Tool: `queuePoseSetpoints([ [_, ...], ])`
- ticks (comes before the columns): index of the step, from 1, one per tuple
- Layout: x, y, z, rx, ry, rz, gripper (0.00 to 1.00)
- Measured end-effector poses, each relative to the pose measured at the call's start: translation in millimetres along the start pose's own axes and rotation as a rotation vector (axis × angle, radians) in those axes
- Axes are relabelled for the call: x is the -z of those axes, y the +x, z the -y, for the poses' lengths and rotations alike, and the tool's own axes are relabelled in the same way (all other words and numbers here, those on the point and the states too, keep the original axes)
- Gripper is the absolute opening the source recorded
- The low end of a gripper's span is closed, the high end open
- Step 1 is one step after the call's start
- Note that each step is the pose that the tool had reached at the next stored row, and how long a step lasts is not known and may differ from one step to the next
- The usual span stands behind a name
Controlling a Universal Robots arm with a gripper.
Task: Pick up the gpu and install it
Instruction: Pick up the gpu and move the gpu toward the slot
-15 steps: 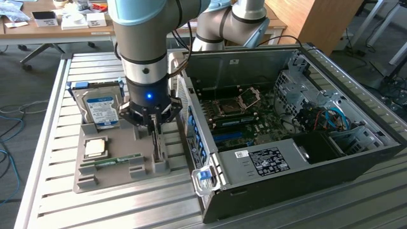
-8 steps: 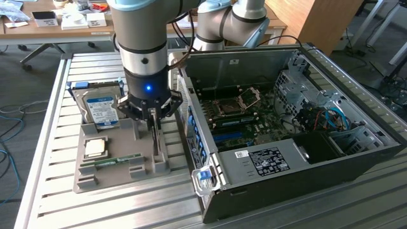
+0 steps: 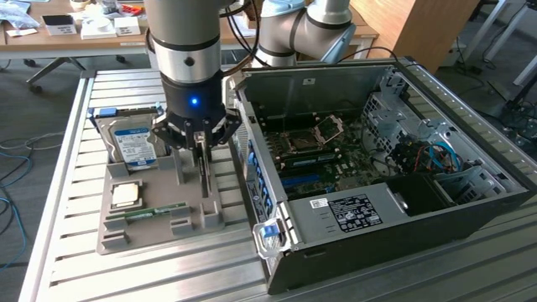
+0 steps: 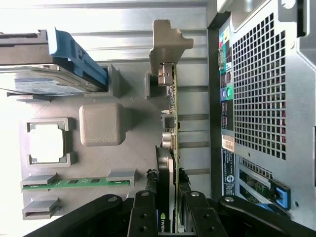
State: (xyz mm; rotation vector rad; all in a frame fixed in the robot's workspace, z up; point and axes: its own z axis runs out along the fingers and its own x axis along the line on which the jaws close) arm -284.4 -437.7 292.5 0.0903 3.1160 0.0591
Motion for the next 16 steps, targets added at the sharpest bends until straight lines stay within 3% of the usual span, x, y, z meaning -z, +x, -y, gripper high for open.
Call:
queuePoseSetpoints([
  [16, 0.9, 0.0, 0.0, 0.0, 0.0, 0.0, 0.27],
])
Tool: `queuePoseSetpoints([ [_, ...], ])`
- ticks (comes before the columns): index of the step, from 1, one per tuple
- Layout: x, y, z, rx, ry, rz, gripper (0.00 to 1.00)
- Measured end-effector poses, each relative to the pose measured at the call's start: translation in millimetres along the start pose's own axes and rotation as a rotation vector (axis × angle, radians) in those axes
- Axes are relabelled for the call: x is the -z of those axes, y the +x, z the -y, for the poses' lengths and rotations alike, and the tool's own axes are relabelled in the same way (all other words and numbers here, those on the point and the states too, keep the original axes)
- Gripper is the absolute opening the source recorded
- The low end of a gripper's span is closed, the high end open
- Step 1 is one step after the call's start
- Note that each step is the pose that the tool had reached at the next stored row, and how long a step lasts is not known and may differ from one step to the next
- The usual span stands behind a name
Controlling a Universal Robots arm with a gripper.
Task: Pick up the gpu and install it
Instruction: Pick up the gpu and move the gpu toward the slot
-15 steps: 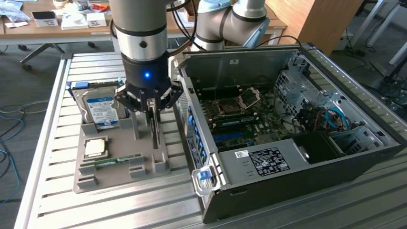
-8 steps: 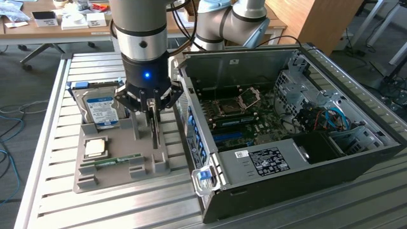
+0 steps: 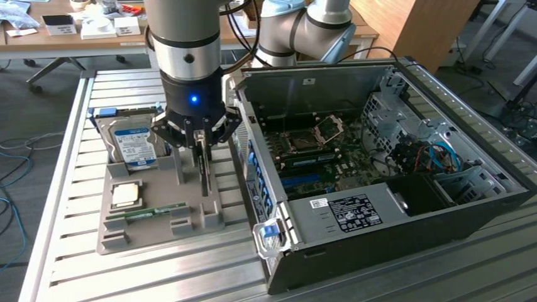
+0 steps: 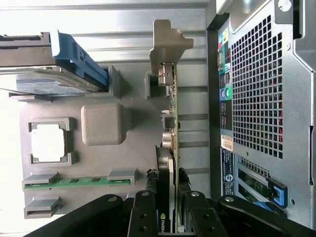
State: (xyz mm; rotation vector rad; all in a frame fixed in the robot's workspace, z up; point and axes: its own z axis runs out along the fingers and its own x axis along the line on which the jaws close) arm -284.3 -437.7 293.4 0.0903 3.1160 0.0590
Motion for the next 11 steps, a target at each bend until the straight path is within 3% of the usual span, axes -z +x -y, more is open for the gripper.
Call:
queuePoseSetpoints([
  [11, 18.6, -0.4, -0.7, 0.0, 0.0, 0.0, 0.27],
])
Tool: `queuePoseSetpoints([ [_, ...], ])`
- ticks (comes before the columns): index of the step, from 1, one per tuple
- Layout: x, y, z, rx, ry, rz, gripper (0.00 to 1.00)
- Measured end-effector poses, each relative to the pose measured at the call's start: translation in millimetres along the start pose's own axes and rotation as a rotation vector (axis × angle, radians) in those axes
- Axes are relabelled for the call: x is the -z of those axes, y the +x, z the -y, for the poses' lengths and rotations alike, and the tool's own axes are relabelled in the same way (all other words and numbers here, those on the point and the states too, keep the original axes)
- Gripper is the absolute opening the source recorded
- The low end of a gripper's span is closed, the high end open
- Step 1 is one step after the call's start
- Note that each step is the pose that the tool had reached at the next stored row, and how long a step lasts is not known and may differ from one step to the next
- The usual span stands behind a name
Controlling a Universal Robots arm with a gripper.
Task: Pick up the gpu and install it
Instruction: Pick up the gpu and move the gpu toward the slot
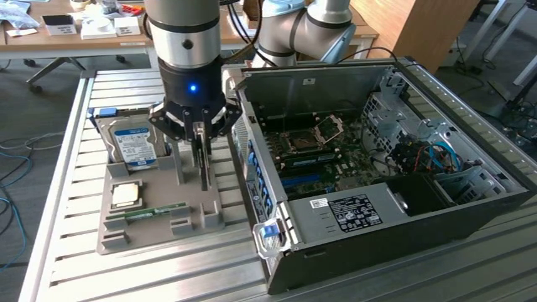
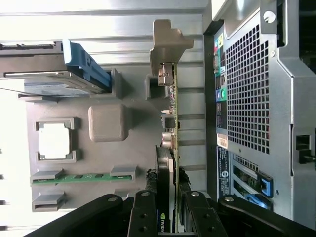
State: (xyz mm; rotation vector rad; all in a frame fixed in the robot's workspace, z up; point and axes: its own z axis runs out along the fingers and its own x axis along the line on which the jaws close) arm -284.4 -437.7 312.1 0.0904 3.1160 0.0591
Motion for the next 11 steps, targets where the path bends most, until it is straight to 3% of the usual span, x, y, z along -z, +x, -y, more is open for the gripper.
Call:
queuePoseSetpoints([
  [11, 27.7, -0.6, -1.1, 0.0, 0.0, -0.0001, 0.27],
])
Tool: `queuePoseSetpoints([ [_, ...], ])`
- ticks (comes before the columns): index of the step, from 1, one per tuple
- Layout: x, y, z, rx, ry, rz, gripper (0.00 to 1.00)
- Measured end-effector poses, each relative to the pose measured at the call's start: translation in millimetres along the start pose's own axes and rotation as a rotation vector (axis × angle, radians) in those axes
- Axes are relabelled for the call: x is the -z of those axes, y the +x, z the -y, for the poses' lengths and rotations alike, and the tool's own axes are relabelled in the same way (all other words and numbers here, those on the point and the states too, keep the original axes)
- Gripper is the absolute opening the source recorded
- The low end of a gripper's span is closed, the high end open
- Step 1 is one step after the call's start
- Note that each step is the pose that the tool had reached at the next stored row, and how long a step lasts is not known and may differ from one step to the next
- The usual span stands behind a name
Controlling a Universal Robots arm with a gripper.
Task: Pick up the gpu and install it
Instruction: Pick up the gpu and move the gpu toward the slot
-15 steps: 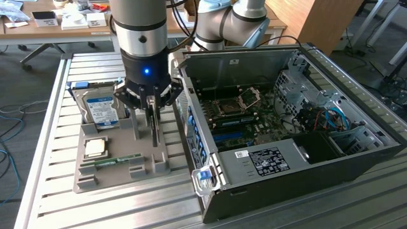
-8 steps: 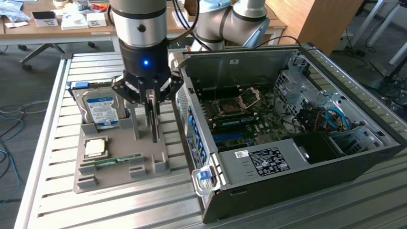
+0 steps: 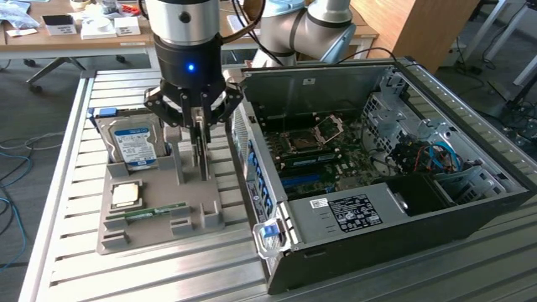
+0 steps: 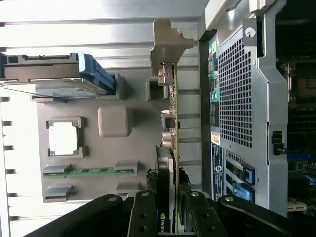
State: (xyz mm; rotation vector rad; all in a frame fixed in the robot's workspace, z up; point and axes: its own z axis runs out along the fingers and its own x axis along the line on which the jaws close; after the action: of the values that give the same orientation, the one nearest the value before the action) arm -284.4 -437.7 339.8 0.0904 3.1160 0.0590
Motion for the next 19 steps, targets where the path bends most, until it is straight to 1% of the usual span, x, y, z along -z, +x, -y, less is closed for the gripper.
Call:
queuePoseSetpoints([
  [5, 11.2, -0.3, -0.4, 0.0, 0.0, 0.0, 0.27],
  [8, 15.5, -0.4, -0.6, 0.0, 0.0, 0.0, 0.27],
  [19, 15.8, -0.4, -0.6, 0.0, 0.0, 0.0, 0.27],
])
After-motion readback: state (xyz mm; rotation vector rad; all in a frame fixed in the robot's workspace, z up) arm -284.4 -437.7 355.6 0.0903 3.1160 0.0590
